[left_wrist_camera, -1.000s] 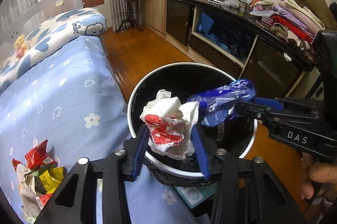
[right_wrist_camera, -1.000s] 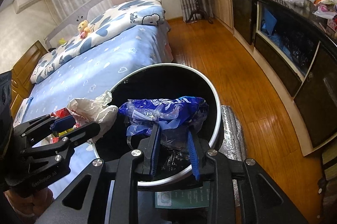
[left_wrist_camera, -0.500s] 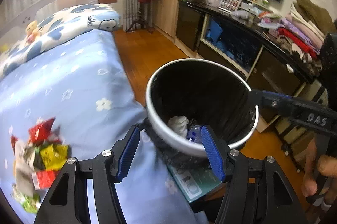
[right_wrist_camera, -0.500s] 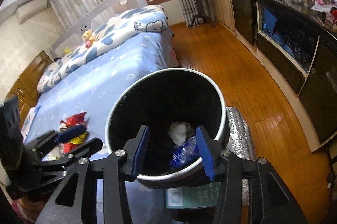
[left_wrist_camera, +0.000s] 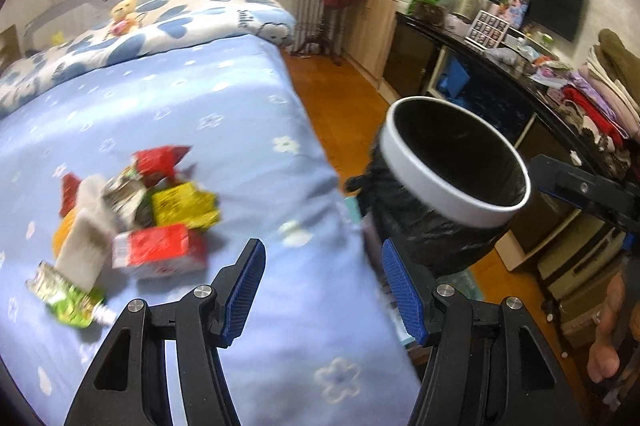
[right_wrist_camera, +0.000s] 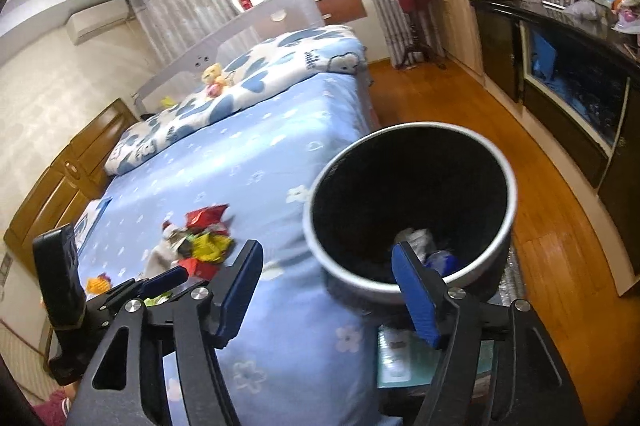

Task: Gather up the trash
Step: 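Grasp the green squeeze pouch with the left tool while the right tool grasps the red carton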

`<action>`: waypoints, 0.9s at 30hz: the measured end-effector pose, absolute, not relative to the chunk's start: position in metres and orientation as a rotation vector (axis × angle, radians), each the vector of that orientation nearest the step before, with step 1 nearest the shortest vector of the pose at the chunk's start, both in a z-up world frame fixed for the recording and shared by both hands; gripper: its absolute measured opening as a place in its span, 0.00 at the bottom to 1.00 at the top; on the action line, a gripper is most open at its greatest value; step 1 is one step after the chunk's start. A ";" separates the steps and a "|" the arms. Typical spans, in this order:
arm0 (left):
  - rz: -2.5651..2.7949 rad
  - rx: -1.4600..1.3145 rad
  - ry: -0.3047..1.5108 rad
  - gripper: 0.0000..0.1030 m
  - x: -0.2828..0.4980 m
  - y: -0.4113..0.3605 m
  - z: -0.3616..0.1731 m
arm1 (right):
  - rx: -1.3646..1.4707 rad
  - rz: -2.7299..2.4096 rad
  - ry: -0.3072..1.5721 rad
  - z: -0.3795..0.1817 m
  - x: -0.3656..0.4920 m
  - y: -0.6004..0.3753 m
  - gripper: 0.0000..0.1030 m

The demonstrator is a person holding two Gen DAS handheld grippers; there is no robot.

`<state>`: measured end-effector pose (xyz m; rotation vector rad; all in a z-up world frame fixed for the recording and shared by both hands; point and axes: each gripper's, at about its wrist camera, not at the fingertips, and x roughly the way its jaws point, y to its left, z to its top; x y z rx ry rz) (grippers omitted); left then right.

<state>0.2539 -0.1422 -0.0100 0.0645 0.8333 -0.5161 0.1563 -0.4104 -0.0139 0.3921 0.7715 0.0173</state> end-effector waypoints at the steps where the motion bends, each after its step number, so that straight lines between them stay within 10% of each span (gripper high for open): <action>1: -0.506 0.058 0.836 0.59 0.252 -0.134 -0.009 | 0.388 0.028 0.774 -0.015 0.155 -0.404 0.67; 27: -0.213 -0.066 0.892 0.59 0.219 -0.004 -0.008 | 0.300 0.304 0.916 -0.094 0.186 -0.258 0.67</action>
